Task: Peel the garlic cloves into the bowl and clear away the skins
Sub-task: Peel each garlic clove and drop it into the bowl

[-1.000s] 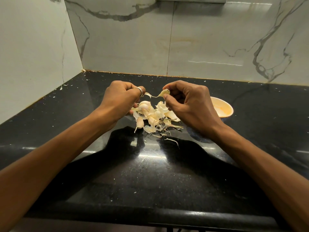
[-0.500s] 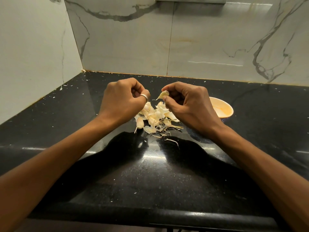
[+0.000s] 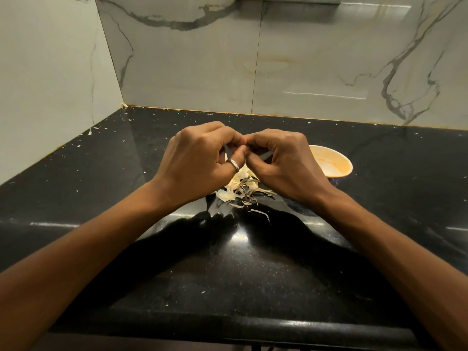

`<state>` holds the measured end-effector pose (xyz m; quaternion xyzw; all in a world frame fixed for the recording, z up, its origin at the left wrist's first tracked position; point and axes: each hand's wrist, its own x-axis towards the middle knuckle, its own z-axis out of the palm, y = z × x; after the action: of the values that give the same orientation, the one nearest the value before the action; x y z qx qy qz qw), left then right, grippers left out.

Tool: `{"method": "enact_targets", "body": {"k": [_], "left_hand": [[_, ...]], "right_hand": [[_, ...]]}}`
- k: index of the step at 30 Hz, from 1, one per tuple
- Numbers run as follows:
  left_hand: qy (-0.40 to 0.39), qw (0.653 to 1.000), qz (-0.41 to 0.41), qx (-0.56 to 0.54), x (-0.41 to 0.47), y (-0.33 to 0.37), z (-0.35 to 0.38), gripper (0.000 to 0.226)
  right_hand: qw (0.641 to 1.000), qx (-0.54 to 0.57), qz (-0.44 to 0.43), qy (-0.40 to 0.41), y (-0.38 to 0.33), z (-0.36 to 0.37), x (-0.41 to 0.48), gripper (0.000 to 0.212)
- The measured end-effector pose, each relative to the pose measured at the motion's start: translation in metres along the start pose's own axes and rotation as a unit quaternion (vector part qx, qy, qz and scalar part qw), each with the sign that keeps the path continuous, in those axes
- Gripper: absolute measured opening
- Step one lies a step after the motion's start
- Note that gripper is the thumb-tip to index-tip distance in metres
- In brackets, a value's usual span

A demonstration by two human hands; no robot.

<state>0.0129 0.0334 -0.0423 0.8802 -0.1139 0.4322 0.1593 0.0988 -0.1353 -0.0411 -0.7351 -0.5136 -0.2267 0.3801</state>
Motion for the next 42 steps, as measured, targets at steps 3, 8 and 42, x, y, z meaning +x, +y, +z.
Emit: {"method": "enact_targets", "body": {"k": [3,8,42], "left_hand": [[0.003,1.0,0.001,0.005,-0.001,-0.001,0.001,0.025],[0.024,1.0,-0.01,-0.006,0.0,-0.001,0.002,0.019],[-0.014,0.963,0.12,0.239,-0.004,0.009,-0.001,0.028]], "right_hand": [[1.0,0.0,-0.005,-0.001,0.0,0.0,0.0,0.022],[0.999,0.03,0.011,0.005,0.001,0.002,0.001,0.024],[1.0,-0.003,0.009,0.019,0.005,0.009,0.0,0.012]]}}
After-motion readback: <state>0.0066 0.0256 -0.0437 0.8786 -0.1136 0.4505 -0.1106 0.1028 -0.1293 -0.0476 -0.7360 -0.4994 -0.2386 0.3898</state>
